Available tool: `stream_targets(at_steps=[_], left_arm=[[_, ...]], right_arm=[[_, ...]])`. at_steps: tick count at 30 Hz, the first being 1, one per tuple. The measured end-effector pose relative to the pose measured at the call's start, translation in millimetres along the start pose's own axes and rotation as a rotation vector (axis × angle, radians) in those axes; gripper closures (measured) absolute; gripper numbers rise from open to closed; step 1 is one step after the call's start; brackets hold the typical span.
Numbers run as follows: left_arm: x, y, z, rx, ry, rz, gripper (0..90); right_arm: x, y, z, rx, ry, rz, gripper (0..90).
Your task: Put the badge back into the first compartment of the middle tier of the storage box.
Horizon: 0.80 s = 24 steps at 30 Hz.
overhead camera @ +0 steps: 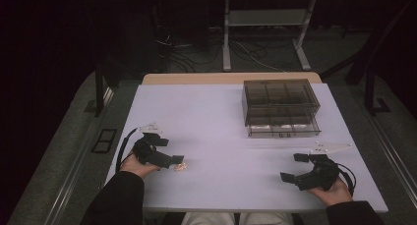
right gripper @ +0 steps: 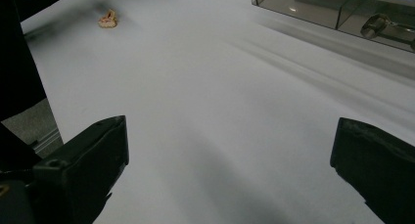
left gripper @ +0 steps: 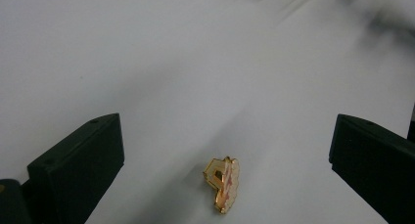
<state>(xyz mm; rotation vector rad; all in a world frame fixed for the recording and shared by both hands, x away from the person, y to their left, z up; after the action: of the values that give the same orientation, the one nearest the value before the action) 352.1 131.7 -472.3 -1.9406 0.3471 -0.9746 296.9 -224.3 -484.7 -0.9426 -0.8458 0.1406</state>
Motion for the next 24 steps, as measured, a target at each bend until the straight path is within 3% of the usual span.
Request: stream_targets(at_steps=[24], left_arm=[[-15.0, 27.8, -7.1, -0.028, 0.078, 0.176, 0.0]], right_arm=[[-1.3, 1.4, -1.0, -0.004, 0.005, 0.007, 0.3]])
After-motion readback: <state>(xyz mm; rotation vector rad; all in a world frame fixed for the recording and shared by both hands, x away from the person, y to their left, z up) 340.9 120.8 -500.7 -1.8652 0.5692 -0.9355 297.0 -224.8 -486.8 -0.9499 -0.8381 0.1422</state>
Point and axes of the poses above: each handheld gripper's, and its own axes: y roughly forward along the jaws, x roughly out of its top, z roughly to its left, the point moved 10 cm from there along y, roughly forward along the jaws, and after that the axes turned 15 degrees about z, right-handed, at the moved point
